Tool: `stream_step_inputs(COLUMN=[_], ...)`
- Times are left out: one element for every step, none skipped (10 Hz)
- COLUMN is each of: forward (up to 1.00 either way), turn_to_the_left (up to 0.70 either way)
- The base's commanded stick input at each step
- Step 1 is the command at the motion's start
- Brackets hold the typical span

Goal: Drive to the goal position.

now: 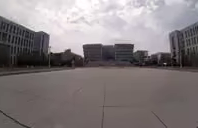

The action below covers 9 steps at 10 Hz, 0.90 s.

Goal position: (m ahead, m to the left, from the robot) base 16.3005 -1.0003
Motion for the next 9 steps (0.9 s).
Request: stream_step_inputs(forward=[0.70,0.70,0.70,0.70,0.70,0.70,0.70,0.70,0.70], turn_to_the_left=[0.00,0.00,0.00,0.00,0.00,0.00,0.00,0.00,0.00])
